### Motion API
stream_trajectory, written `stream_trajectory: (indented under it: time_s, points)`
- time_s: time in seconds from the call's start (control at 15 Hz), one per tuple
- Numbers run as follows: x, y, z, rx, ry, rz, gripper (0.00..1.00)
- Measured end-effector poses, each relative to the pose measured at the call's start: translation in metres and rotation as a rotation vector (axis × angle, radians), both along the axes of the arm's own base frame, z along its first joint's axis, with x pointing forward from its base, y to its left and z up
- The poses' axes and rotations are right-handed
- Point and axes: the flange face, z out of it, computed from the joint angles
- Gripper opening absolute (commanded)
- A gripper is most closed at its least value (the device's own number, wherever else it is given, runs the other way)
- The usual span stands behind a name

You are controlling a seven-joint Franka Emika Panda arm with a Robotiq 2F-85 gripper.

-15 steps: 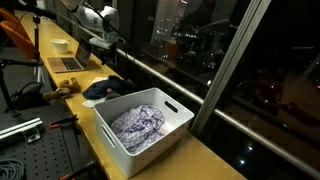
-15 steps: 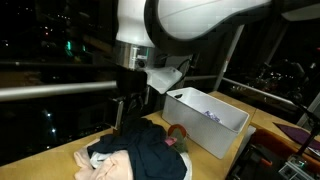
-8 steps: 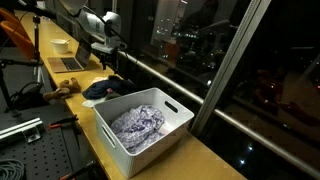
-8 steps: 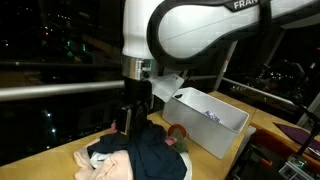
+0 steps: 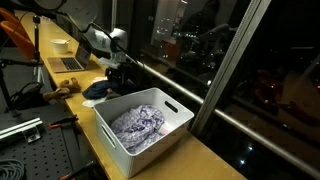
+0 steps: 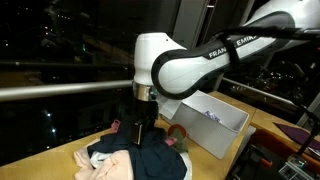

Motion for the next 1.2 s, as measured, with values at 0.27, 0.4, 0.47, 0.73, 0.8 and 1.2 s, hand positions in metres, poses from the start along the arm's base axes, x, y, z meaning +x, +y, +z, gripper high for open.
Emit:
stream_trajectory:
  time_s: [0.27, 0.4, 0.47, 0.73, 0.8, 1.2]
  points:
    - [0.004, -0.014, -0.038, 0.053, 0.025, 0.000, 1.00]
    - [0.003, -0.018, -0.059, 0.094, 0.049, 0.001, 1.00]
    - [0.003, -0.020, -0.069, 0.114, 0.061, 0.001, 0.75]
    - [0.011, -0.028, -0.070, 0.177, 0.079, 0.000, 0.51]
    - [0.013, -0.031, -0.070, 0.186, 0.082, -0.003, 0.45]
    - [0.017, -0.029, -0.063, 0.215, 0.076, -0.004, 0.02]
